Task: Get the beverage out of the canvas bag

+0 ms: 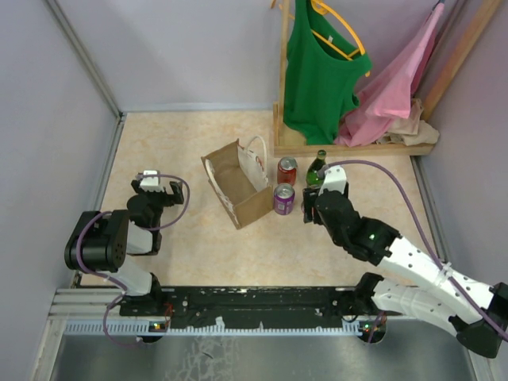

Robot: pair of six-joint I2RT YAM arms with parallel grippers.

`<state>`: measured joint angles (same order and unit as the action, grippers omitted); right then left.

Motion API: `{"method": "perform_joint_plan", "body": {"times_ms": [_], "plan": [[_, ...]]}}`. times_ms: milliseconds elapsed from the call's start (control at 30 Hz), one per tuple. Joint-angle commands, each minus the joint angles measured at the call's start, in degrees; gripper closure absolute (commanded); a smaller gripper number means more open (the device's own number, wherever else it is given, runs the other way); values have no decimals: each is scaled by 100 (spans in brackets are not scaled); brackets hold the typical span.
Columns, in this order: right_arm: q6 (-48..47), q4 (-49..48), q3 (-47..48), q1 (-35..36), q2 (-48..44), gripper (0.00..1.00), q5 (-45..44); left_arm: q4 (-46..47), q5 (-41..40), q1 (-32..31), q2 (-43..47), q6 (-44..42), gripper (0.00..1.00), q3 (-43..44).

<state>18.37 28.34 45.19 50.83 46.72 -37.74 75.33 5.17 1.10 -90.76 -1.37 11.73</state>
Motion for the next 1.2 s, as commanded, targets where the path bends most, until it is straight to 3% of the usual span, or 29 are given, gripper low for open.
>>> {"method": "perform_joint_plan", "body": {"times_ms": [0,367,800,1000,1167], "plan": [[687,-503,-444,-1,-197,100,607,70,43,-10,-40,-28,0,69],[887,-1054,-1227,65,-62,100,730,68,45,-5,-38,-31,0,67],[892,-1714,-1464,248,812,100,775,70,45,-13,-38,-30,0,67],[906,-1746,-1439,287,1022,64,771,70,46,-12,-38,-27,0,67],[864,-1874,-1452,304,1119,49,853,69,45,-6,-37,-31,0,67]]}}
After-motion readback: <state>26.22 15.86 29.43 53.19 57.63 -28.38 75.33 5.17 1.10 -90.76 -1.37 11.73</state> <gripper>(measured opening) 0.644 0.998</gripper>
